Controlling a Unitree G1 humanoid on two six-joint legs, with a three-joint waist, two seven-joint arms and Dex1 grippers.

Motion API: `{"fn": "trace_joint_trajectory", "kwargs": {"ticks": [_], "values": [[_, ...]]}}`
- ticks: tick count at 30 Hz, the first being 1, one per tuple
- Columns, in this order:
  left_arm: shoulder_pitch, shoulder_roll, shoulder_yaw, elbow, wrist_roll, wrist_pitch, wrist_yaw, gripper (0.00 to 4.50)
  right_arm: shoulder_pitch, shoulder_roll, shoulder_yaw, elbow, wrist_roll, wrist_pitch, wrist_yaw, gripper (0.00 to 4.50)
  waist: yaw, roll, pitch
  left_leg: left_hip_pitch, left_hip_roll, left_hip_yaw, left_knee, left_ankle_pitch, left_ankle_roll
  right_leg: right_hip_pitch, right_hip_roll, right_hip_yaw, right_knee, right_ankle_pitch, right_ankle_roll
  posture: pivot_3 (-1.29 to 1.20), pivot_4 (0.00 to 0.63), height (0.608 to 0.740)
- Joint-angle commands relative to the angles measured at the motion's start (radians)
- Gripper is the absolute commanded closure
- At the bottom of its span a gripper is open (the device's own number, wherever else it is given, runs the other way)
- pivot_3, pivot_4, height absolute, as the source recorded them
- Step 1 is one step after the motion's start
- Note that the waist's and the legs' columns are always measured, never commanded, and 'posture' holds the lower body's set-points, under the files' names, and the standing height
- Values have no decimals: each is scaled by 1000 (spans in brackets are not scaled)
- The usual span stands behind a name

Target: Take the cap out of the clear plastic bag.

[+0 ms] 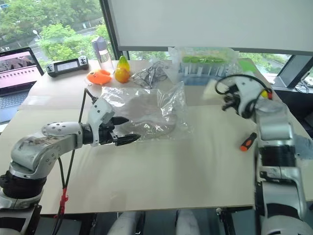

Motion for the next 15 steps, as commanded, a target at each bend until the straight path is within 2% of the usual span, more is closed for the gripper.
{"fn": "trace_joint_trajectory", "kwargs": {"ticks": [1,4,6,7,8,12,13,15], "values": [[-30,-7,-6,1,21,-40,-16,0,78,-90,10,37,-86,-87,-56,4012,0,0,0,0,0,1,0,0,0,0,0,0,0,0,0,0,150,740],[-10,6,-8,-17,24,-42,-33,0,125,-109,22,46,-97,-88,-50,4012,-6,0,0,0,0,2,0,0,0,0,0,1,0,0,0,0,150,740],[-2,8,-4,-18,30,-43,-30,0,142,-135,51,59,-133,-104,-47,3378,-11,-1,0,1,0,4,0,0,0,0,0,4,1,0,0,0,150,740],[2,10,1,-21,31,-41,-27,0,146,-142,54,50,-132,-102,-39,3197,-11,-1,0,2,0,4,0,0,0,0,0,4,1,0,0,0,150,740],[5,10,4,-23,32,-40,-26,0,148,-144,53,43,-128,-99,-32,2701,-11,-1,0,2,0,5,0,0,0,0,0,5,1,0,0,0,150,740],[25,38,33,-43,29,-27,-29,0,154,-160,34,-71,-76,-37,49,1506,-11,-1,1,3,0,7,0,0,0,0,0,8,1,1,1,0,150,740],[27,43,36,-43,31,-27,-28,0,157,-167,36,-86,-76,-26,63,1031,-10,-1,1,3,0,8,0,0,1,0,0,9,1,1,1,0,150,740],[33,59,47,-44,33,-29,-31,0,184,-249,97,-133,-147,-30,103,414,-5,-2,1,3,1,8,0,0,1,0,0,8,1,0,1,0,150,740]]}}
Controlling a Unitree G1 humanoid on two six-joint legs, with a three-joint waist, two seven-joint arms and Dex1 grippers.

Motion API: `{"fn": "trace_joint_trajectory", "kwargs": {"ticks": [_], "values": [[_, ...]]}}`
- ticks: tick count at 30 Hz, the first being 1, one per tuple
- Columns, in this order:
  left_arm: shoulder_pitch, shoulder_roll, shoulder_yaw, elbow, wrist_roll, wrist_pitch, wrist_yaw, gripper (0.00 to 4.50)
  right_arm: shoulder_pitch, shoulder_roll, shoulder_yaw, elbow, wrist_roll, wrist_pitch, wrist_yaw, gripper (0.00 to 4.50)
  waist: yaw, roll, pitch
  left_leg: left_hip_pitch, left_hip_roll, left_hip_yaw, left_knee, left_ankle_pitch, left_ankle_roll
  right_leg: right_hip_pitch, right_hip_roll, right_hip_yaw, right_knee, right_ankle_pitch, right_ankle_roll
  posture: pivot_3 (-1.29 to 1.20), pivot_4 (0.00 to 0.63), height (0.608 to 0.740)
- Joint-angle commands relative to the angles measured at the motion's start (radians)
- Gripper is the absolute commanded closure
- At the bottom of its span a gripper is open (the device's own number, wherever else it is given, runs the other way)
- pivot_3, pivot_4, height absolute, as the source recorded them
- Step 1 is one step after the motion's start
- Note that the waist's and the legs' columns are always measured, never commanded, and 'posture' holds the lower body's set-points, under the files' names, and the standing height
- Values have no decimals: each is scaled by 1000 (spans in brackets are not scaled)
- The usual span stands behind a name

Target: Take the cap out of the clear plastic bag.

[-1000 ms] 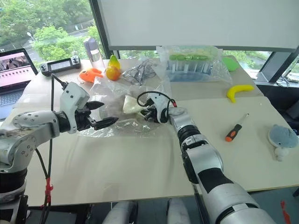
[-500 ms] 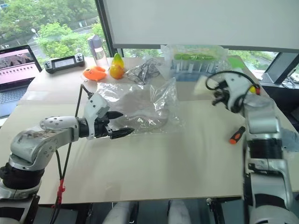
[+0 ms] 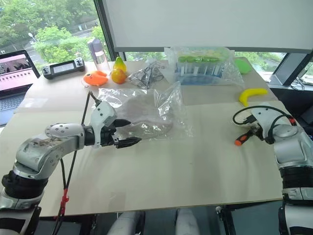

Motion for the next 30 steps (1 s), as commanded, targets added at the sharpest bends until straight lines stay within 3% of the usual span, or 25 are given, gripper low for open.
{"fn": "trace_joint_trajectory", "kwargs": {"ticks": [1,6,9,17,25,26,29,30], "values": [[3,35,51,-36,3,-5,-4,0,46,-146,56,-109,-83,13,81,90,5,0,0,0,0,0,0,0,0,0,0,0,0,0,0,0,150,740],[18,70,99,-24,5,-8,1,0,68,-285,92,-245,-100,74,206,39,16,0,0,-3,0,0,0,-1,1,-1,0,0,-5,1,1,0,150,740],[17,78,127,-11,1,-11,1,0,0,-227,94,-331,-27,143,259,39,4,0,0,-3,1,2,0,-1,1,0,0,1,-7,2,3,0,150,740],[61,137,273,-10,-68,-99,-129,0,-120,92,61,-551,291,355,357,39,-7,-3,2,-3,8,1,0,-1,1,-1,12,8,-8,3,2,0,150,740],[57,136,471,21,-199,-132,-169,0,-20,503,41,-624,456,535,142,39,16,-8,2,-4,6,-1,0,-1,1,-1,14,11,-10,4,0,0,150,740],[56,136,483,19,-221,-126,-172,0,-18,550,16,-617,456,558,94,39,15,-7,2,-4,6,-1,0,-1,1,-2,14,11,-10,4,0,0,150,740],[34,121,517,6,-307,-98,-157,0,-5,890,-276,-593,521,824,-67,39,15,-7,2,-4,6,-1,0,-1,0,-2,15,13,-8,6,-1,0,150,740],[27,121,520,9,-322,-93,-153,0,22,933,-296,-616,537,892,-74,39,16,-7,2,-4,7,-2,1,0,0,-2,16,13,-8,6,-2,0,150,740]]}}
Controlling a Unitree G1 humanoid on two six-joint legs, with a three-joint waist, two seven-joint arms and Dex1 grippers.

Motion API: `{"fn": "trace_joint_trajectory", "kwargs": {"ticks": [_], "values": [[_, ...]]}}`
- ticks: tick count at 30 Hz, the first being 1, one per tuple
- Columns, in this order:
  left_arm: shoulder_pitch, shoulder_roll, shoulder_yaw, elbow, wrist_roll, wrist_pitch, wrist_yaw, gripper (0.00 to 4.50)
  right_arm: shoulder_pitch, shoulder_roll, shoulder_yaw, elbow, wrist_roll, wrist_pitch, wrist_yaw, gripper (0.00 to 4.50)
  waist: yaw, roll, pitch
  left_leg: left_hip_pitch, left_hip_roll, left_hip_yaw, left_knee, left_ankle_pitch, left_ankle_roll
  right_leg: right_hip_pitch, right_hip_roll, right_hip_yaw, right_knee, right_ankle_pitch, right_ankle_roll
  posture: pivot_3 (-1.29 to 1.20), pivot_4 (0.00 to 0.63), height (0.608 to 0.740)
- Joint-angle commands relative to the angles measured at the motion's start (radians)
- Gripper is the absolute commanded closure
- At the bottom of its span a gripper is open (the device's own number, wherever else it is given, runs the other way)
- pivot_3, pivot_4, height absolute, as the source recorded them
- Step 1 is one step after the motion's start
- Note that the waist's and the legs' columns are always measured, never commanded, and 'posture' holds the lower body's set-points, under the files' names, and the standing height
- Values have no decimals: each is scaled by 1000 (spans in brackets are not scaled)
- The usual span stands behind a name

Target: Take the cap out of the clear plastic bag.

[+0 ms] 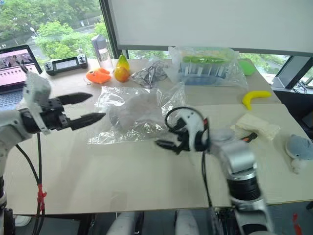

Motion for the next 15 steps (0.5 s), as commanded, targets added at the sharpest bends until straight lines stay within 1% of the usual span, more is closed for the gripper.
{"fn": "trace_joint_trajectory", "kwargs": {"ticks": [1,4,6,9,11,13,15], "values": [[-40,2,37,-10,-76,7,13,0,45,172,-189,-70,86,267,-86,39,3,0,0,1,0,-1,0,0,0,1,1,0,0,0,0,0,150,740],[-52,7,9,13,-69,-6,17,0,54,276,-274,-76,92,316,-158,39,1,1,0,3,1,-1,0,0,0,2,2,0,1,0,-1,0,150,740],[-56,9,-14,21,-58,-15,15,0,38,344,-346,-45,91,316,-212,39,0,1,0,4,1,0,0,0,-1,2,2,2,1,1,-1,0,150,740],[-70,12,-38,32,-49,-21,11,0,5,415,-432,13,96,315,-272,39,-2,1,0,6,3,1,0,0,-1,3,4,1,1,0,-2,0,150,740],[-80,15,-49,39,-47,-25,6,0,-33,465,-515,70,115,300,-322,39,-2,1,0,7,6,2,-1,0,-1,3,7,2,1,0,-3,0,150,740],[-95,18,-62,45,-43,-29,5,0,-84,510,-615,143,166,273,-377,39,1,1,-1,8,7,2,-1,0,-1,5,8,2,0,0,-3,0,150,740],[-104,22,-69,46,-42,-31,2,0,-110,527,-669,203,229,248,-423,39,4,0,-5,9,7,2,-1,0,-1,6,9,2,-1,0,-3,0,150,740]]}}
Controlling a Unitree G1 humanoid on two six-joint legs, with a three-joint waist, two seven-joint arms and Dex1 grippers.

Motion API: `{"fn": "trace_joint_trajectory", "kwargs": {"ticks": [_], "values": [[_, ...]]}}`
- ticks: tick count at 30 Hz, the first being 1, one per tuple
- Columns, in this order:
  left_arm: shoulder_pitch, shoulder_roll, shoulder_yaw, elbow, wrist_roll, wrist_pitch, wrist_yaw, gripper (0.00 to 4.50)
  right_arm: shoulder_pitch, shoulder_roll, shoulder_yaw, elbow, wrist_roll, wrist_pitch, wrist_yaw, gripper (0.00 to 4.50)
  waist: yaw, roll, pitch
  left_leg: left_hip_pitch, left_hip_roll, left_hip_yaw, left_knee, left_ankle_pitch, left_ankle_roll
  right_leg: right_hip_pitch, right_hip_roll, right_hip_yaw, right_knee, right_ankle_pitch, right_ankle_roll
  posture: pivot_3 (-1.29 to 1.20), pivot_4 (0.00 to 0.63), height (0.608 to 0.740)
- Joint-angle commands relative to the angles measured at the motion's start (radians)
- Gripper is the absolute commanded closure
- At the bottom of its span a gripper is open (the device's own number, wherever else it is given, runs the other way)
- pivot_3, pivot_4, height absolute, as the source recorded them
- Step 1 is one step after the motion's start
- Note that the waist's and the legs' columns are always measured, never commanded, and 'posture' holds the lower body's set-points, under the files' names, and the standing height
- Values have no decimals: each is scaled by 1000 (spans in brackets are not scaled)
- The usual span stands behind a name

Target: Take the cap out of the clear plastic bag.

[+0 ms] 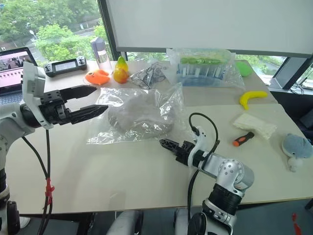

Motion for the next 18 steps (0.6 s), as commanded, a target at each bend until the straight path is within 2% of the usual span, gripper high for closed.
{"fn": "trace_joint_trajectory", "kwargs": {"ticks": [1,7,9,11,15,18], "values": [[-32,26,4,-11,3,-25,-7,0,-141,286,-136,102,32,-64,-153,39,2,-2,-6,0,1,0,0,0,0,1,2,1,-1,0,0,0,150,740],[-19,40,10,-27,4,-25,0,0,-156,259,-57,273,179,-231,-289,39,-9,-6,-21,3,6,2,0,0,0,3,7,5,-3,-5,-9,0,150,740],[-14,42,13,-35,2,-23,4,0,-162,231,5,336,226,-286,-286,39,-14,-7,-22,6,9,2,0,-1,-1,6,8,5,-3,-6,-9,0,150,740],[-11,45,18,-44,-1,-19,10,0,-186,199,61,424,252,-344,-284,39,-26,-6,-22,6,12,3,0,-7,-11,8,9,4,-6,-6,-10,0,150,740],[-6,51,31,-63,-7,-12,29,0,-271,134,143,630,237,-502,-268,39,-55,-3,-21,-2,24,7,-2,-7,-11,-1,16,-3,-19,-6,-10,0,150,740],[8,55,42,-84,-15,-3,46,0,-346,99,198,794,206,-626,-237,39,-64,-5,-22,2,26,8,-2,-6,-10,-1,22,2,-17,-3,-13,0,150,740]]}}
